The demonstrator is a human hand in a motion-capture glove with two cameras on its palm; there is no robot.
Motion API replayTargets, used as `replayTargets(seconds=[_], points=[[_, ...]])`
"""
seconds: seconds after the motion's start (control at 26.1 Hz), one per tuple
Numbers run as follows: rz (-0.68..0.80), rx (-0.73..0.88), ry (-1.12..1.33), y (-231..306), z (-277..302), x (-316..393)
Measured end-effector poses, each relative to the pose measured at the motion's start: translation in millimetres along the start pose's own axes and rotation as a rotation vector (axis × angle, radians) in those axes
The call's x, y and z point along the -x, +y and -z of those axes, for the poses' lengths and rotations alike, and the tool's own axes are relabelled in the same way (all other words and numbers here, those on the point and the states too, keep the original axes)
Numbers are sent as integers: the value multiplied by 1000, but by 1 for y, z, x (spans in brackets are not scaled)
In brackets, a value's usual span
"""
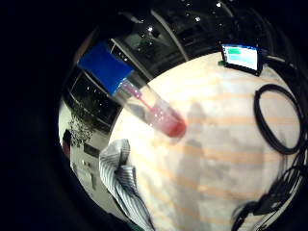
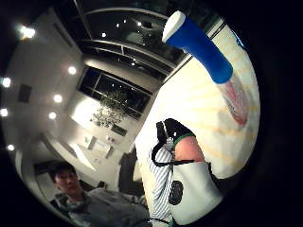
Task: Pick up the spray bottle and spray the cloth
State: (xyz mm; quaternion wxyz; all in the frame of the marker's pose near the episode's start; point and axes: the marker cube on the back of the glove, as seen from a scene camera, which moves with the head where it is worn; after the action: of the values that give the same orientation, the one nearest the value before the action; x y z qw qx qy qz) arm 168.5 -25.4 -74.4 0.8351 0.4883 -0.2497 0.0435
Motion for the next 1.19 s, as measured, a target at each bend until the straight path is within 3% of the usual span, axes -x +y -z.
replayTargets(seconds=[0.5, 0.77, 1.04, 1.19], points=[[-201, -11, -242, -64, -55, -14], [-230, 4, -238, -91, -68, -12], [-229, 126, -177, -102, -88, 3], [-178, 278, -51, -100, -94, 19]])
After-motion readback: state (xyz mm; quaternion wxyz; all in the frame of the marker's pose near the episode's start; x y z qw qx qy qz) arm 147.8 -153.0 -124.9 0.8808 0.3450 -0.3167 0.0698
